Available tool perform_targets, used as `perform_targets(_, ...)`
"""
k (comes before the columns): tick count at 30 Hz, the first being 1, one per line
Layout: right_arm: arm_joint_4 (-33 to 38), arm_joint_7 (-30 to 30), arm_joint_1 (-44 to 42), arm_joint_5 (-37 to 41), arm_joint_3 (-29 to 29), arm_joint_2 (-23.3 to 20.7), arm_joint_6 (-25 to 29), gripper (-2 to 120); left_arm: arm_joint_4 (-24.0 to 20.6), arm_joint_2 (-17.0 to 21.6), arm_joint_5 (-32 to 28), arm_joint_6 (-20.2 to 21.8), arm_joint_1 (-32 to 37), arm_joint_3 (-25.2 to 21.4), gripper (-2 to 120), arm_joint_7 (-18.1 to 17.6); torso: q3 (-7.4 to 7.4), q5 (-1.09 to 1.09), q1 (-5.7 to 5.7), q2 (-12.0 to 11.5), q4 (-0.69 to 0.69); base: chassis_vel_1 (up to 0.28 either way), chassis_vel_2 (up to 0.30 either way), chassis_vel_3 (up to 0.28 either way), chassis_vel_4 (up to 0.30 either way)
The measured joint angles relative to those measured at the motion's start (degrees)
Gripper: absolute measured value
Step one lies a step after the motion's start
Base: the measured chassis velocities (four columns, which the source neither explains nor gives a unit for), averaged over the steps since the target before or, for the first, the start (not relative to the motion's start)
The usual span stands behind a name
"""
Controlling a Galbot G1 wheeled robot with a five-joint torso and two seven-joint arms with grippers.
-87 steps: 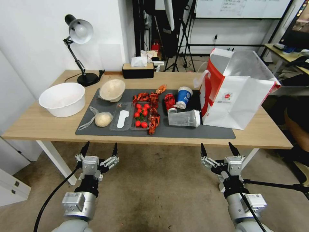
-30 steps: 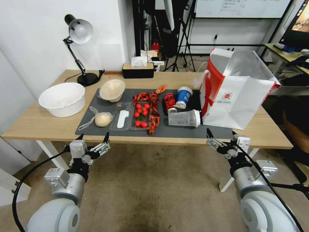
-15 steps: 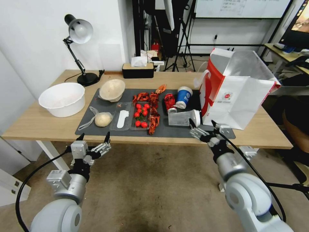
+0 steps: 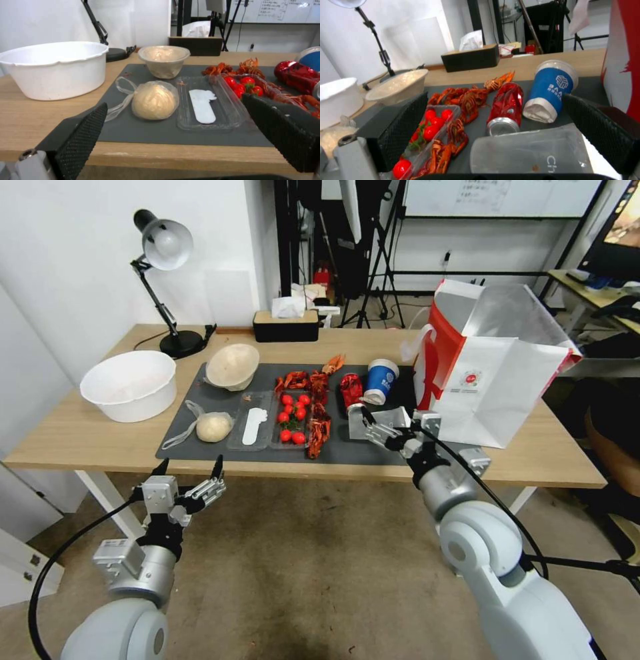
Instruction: Pick up the trash from the table and place it into the takeout bag.
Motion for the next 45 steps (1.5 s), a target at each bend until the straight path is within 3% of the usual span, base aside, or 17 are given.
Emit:
perform_targets(17,-3.7,2.3,9.5,1.0,-5.5,-2.0,-3.4,100,-0.1,-0.4,0.5,-1.2,0.6,-0.9,100,0.0,0.0,0.01,-0.01,0.0,0.01,0.0,0.0,0.0,0.0)
perform_targets(27,-0.6,5.9,2.6,-3.2,0.7,-3.3,-10.0,100,1.9,-1.0,2.1,-2.3,-0.1,0.9,100,0.4,-0.01,0.01,-0.01,0.0,-0.01,0.0,0.0,0.0,0.0)
perform_targets(34,-4.2,4.9,3.4,0.2,1.0,-4.2,-8.9,100,2.4,-1.1,2.4,-2.6,-0.3,1.5,100,0.5,-0.01,0.01,-0.01,0.0,0.0,0.0,0.0,0.0,0.0)
perform_targets(45,-9.4,4.5,6.9,2.1,-1.7,-4.2,-6.6,86,3.3,-1.3,2.6,-4.2,-0.4,1.1,100,0.6,0.0,0.0,-0.01,0.0,0.0,0.0,0.0,0.0,0.0)
